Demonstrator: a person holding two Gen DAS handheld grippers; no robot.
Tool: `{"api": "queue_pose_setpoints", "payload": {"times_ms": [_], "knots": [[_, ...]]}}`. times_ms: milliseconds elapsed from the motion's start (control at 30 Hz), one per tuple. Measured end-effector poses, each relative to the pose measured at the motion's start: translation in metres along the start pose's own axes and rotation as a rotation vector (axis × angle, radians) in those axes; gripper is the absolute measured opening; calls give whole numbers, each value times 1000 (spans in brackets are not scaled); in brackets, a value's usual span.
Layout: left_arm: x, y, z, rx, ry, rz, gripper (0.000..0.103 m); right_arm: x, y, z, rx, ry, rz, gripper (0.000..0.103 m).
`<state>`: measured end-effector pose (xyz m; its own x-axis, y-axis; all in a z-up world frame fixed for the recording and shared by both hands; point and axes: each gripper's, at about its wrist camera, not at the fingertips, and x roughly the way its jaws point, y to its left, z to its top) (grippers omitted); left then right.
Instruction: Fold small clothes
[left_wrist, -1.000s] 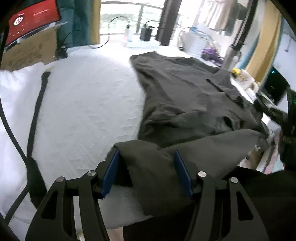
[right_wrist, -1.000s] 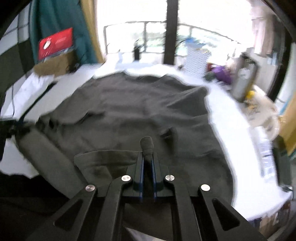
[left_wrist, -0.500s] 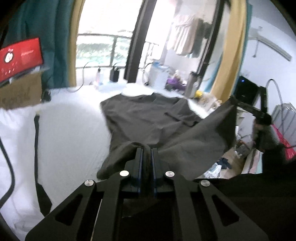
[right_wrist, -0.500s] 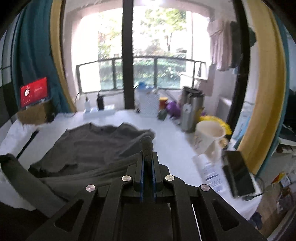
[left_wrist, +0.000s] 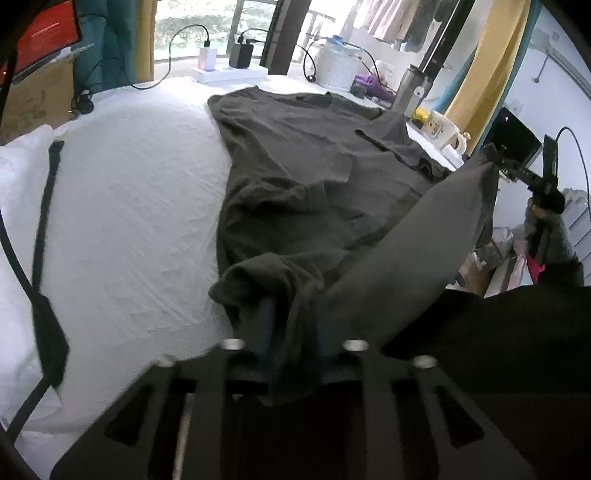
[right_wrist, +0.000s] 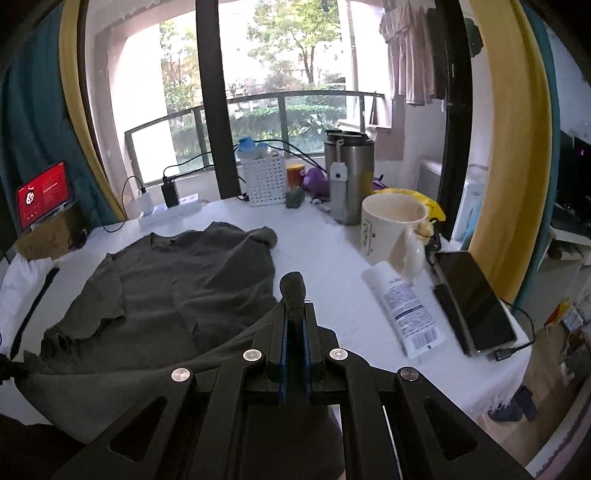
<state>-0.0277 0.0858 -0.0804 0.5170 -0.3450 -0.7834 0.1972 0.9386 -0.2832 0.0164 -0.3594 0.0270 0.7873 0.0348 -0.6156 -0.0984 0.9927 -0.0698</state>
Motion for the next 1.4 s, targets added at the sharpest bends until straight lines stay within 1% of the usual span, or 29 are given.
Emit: {"api": "queue_pose_setpoints", "payload": {"times_ms": [33, 100, 200, 267, 367, 400, 467, 500, 567, 633, 733, 833, 933, 1000, 1133, 1267, 1400], "knots": [[-4, 2, 0, -7, -9, -9, 47, 0, 1, -1, -1, 0, 0, 6], [-13, 6, 1, -30, -34, -26, 54, 0, 1, 0, 0, -1, 1, 6], [-17, 14, 7, -72, -60, -38, 55, -1, 1, 0, 0, -6, 5, 6], [-7, 18, 13, -90, -46, -8, 55, -3, 1, 0, -4, -11, 8, 6], [12, 23, 16, -114, -16, 4, 55, -6, 0, 0, -4, -18, 9, 6], [17, 23, 16, -110, -8, 15, 54, -7, -1, 0, -2, -20, 9, 6], [21, 18, 15, -73, -17, 44, 30, -10, -2, 1, -4, -26, 8, 6], [20, 15, 15, -54, -22, 58, 15, -11, -2, 2, -4, -28, 8, 6], [9, 4, 14, 6, -73, 84, 11, -14, -2, 4, -8, -38, 8, 6], [-6, -9, 18, 56, -128, 107, 10, -18, -1, 6, -14, -47, 10, 6], [-30, -21, 24, 98, -215, 133, 10, -24, 1, 10, -18, -65, 13, 6], [-53, -30, 30, 124, -315, 178, 10, -31, 3, 14, -21, -86, 13, 6], [-68, -35, 36, 139, -389, 218, 10, -38, 2, 19, -20, -111, 11, 6], [-73, -38, 39, 156, -426, 259, 10, -41, 2, 23, -19, -125, 11, 6], [-71, -43, 44, 182, -487, 339, 10, -43, 2, 30, -23, -146, 11, 6], [-64, -42, 54, 187, -529, 379, 10, -44, 4, 38, -28, -164, 16, 6], [-59, -40, 67, 183, -572, 399, 10, -40, 6, 47, -38, -177, 18, 6]]}}
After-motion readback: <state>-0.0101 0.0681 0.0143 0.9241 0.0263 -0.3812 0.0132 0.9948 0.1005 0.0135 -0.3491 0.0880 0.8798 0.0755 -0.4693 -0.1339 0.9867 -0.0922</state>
